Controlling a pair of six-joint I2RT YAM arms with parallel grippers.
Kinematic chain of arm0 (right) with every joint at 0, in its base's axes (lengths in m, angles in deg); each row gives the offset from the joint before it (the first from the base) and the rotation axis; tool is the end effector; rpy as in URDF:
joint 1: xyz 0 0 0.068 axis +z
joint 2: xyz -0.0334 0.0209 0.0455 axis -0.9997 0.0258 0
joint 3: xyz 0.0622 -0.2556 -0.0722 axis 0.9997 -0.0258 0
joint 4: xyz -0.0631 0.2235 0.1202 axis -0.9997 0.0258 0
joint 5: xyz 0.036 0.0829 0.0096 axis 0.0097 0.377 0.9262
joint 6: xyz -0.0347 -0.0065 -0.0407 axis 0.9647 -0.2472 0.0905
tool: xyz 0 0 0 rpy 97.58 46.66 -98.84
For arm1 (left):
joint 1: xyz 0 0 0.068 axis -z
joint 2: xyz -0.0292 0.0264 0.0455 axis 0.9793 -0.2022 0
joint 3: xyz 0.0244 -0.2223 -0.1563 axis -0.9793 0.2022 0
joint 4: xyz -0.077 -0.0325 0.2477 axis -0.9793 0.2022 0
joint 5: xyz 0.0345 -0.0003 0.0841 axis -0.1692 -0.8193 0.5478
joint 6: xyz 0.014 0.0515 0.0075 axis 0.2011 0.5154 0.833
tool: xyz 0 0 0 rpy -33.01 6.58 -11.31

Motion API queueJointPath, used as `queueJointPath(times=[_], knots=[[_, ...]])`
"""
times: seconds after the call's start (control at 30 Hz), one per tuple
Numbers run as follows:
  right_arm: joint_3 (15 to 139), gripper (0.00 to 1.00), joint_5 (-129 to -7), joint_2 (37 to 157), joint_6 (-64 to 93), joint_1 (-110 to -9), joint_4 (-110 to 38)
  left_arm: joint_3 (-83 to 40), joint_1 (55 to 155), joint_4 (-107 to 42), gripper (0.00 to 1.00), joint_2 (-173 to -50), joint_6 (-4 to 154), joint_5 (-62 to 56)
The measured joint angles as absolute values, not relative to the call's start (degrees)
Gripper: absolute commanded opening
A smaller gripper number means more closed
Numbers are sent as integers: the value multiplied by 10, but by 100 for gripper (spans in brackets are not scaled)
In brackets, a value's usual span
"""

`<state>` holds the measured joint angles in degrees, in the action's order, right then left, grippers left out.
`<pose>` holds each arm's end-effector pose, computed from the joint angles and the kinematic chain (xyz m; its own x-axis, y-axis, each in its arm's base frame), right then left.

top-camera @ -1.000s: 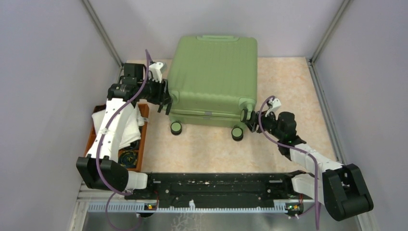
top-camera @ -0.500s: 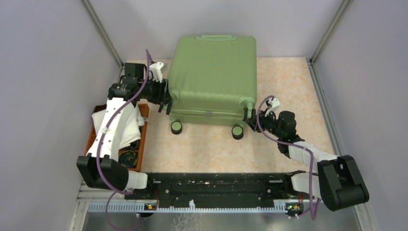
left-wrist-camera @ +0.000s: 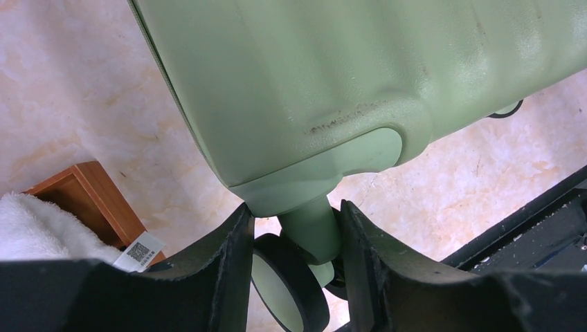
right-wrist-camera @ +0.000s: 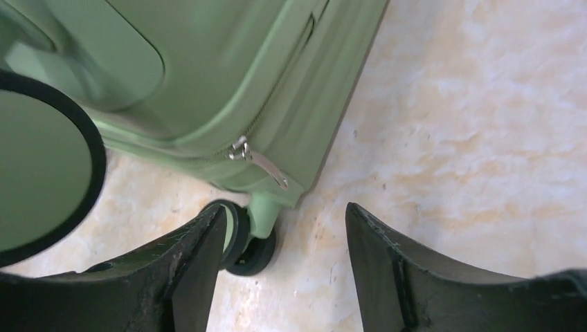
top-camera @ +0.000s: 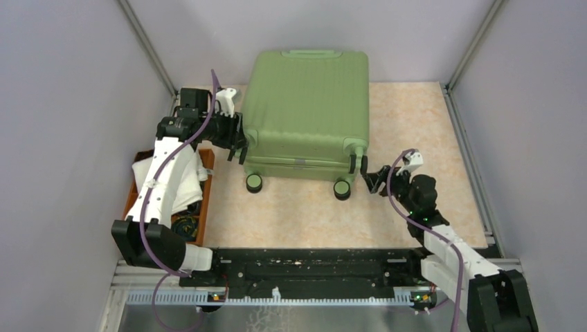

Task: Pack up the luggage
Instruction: Zip the luggage at the center of the board.

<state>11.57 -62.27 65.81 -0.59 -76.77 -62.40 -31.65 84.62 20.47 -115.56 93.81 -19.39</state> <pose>0.1770 0.0457 0.1796 -0.3794 0.2943 -0.8772 -0.3048 0.8554 0.4188 0.2804 -0.0458 0.3678 -0.6764 0.1970 -0.7097 0.4747 0.8534 -0.2155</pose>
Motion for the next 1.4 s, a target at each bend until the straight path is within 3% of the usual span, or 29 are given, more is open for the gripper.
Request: queueJointPath(times=[0.13,0.4,0.7,0.83,0.97,1.1,1.4], knots=[[127,63,-617,676,5,-779,-637,-317,846,207,0,-1157,938,-193],[190,56,-477,902,17,-805,-734,-318,846,209,0,-1160,939,-192],[217,52,-388,927,59,-807,-743,-318,846,210,0,-1160,940,-193],[227,39,-369,939,71,-808,-738,-319,845,210,0,-1160,940,-193],[227,13,-358,948,73,-813,-739,-322,843,210,0,-1161,943,-192],[223,0,-364,945,64,-813,-742,-324,840,207,0,-1161,946,-193],[172,0,-413,872,32,-809,-764,-324,838,205,0,-1161,946,-193]])
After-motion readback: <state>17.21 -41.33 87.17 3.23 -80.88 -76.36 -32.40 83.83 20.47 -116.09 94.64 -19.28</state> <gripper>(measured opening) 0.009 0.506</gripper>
